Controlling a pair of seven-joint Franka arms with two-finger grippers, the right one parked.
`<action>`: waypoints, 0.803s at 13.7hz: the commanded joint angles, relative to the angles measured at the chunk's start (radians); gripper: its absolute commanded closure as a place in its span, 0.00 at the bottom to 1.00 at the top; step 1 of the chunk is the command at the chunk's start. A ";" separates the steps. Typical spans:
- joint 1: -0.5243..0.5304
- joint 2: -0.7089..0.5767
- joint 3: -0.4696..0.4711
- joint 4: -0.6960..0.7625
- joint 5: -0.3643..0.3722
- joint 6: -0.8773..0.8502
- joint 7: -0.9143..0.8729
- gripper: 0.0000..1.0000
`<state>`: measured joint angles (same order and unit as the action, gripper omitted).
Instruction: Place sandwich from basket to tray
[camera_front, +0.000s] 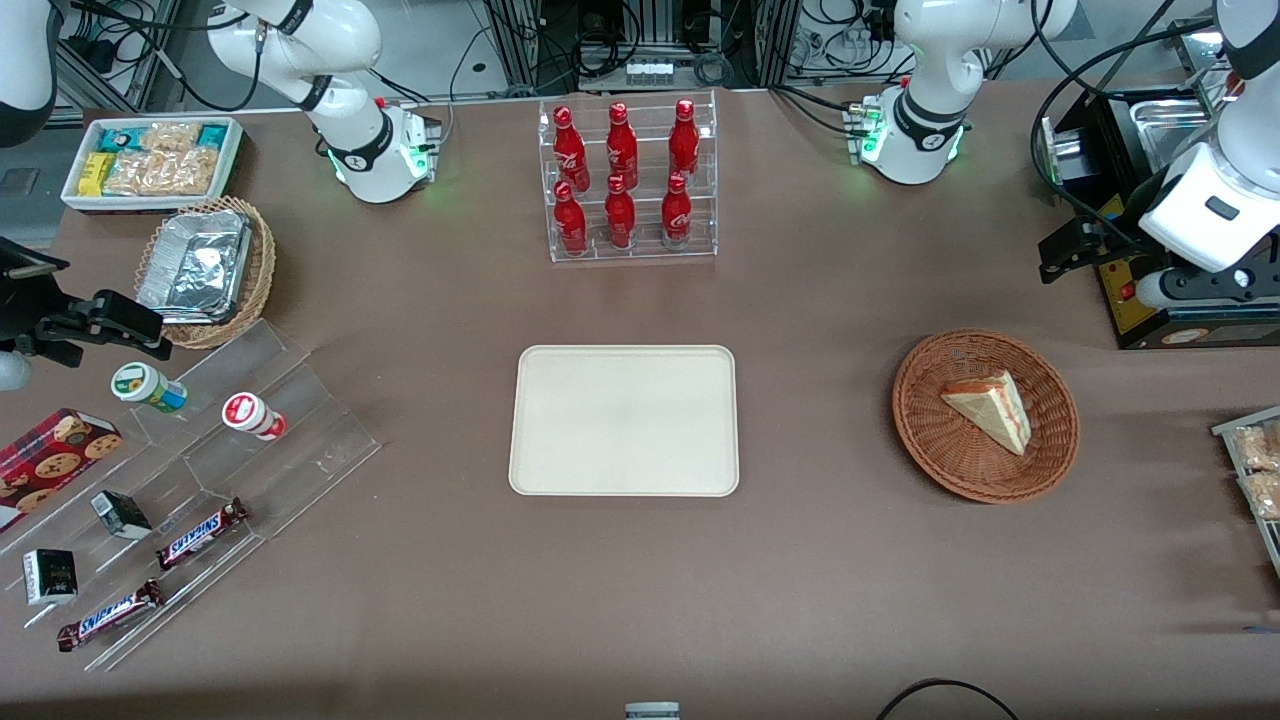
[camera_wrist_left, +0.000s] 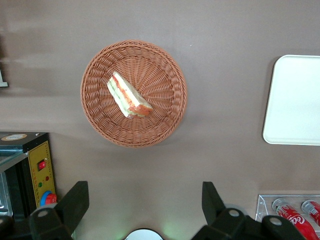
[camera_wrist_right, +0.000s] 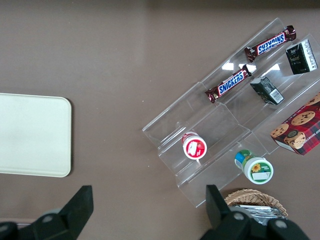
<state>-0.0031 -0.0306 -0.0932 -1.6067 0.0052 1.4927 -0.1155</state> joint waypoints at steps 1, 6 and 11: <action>-0.011 -0.011 0.000 0.005 0.044 -0.019 0.005 0.00; -0.012 -0.008 0.001 0.008 0.027 -0.019 0.008 0.00; 0.024 0.008 0.015 -0.007 0.000 -0.011 -0.022 0.00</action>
<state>-0.0043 -0.0259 -0.0805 -1.6132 0.0229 1.4907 -0.1210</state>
